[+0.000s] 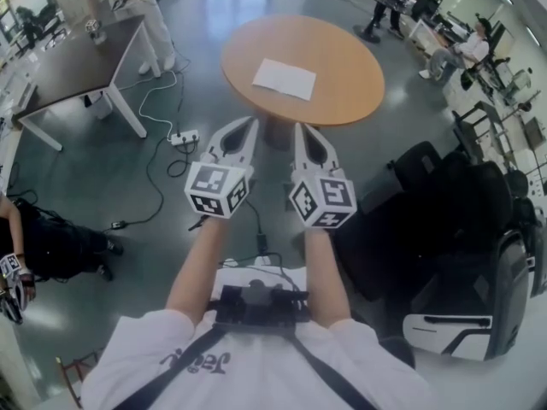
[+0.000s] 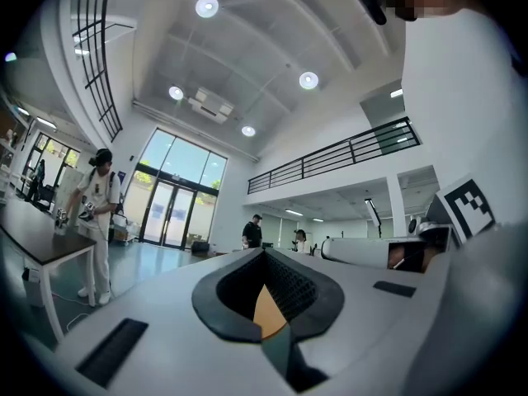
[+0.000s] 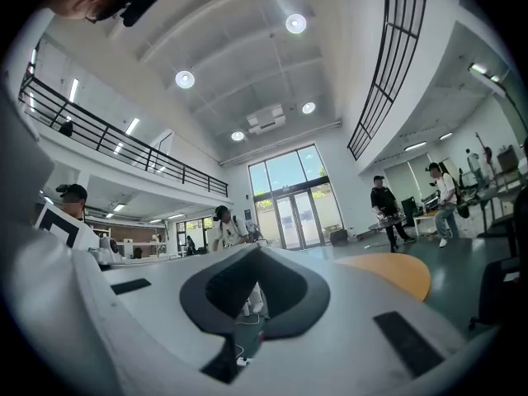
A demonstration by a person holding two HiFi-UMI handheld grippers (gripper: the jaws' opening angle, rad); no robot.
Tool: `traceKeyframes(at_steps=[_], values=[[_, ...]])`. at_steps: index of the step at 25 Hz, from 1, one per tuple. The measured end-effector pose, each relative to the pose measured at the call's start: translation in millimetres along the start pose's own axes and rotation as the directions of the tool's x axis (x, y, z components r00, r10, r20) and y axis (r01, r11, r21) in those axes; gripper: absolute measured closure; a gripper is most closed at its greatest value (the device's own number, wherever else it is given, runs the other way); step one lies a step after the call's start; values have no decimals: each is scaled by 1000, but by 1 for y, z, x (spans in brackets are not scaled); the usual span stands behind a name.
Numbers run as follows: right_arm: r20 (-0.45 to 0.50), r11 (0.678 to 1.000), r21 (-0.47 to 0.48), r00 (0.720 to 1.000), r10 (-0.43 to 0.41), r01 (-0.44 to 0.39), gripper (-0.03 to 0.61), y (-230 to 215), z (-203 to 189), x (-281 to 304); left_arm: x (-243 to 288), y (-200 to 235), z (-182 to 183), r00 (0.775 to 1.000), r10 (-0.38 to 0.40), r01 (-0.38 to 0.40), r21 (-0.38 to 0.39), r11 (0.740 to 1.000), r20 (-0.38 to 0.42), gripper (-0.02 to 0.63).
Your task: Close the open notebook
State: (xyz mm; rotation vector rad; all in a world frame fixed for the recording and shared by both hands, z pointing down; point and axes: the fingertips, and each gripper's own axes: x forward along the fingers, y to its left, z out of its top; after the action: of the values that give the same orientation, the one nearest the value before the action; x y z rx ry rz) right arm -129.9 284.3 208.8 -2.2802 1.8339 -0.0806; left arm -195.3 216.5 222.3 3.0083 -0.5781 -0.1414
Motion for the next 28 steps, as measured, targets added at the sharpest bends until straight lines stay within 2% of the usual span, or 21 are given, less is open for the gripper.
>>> traceKeyframes(at_steps=[5,9,14,22,28], values=[[13,999,35,1000,2,-3,563,-40,9,2,36,-18,2,1000,-13,13,7,1000,2,600],[9,997,75,1000,-3,2,563,-62,-4,-5,45,-27,-12,1000,-6,7,13,1000,-30,600],[-23,995,104,1000,3,-1,563,-86,-15,13,69,-23,-26,997,8,-6,16,1000,-71,600],[-63,995,102,998,1,6,564,-99,-36,76,115,25,-45,994,1,-2,-10,1000,-105,600],[-68,998,58,998,-14,18,563,-119,-34,147,176,74,-47,996,-21,17,-39,999,-88,600]])
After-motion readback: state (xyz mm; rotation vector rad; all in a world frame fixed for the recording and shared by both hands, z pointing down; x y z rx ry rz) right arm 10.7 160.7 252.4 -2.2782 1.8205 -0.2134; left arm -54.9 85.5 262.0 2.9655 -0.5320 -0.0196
